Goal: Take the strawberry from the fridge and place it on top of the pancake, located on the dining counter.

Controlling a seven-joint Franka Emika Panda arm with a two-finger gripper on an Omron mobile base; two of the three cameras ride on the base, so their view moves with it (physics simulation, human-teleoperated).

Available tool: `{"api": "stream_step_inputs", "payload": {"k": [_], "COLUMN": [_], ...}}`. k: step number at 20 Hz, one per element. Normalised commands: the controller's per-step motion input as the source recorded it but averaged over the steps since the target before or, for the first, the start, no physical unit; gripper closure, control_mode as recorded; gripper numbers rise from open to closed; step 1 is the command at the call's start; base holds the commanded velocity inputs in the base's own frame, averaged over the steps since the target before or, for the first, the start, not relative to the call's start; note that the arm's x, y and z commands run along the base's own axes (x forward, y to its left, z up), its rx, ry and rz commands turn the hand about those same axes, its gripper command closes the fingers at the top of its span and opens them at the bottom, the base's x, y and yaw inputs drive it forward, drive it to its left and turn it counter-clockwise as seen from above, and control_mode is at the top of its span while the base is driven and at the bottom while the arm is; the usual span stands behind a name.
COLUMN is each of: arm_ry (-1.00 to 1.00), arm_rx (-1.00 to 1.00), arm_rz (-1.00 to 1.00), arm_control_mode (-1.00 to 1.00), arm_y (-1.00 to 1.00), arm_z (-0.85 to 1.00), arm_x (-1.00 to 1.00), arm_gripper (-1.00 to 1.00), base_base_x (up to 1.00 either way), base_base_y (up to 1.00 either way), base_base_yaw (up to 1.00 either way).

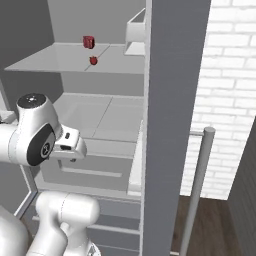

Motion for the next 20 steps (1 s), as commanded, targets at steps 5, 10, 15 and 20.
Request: {"api": "stream_step_inputs", "payload": {"k": [5,10,15,20], "arm_ry": [0.00,0.00,-0.09,-0.34], "arm_rx": [0.00,0.00,0.00,-0.02], "arm_rz": [0.00,0.00,0.00,0.02], "arm_control_mode": [1.00,1.00,-1.00,-1.00], "arm_y": [0.00,0.00,0.00,0.12], "arm_z": [0.00,0.00,0.27,0.86], "arm_x": [0.00,0.00,0.05,0.12], "arm_gripper": [-1.00,-1.00,-1.00,-1.00], "base_base_x": [0.48,0.56,0.09,0.00], "base_base_y": [0.00,0.03,0.00,0.00], "base_base_yaw": [0.00,0.00,0.00,0.00]}}
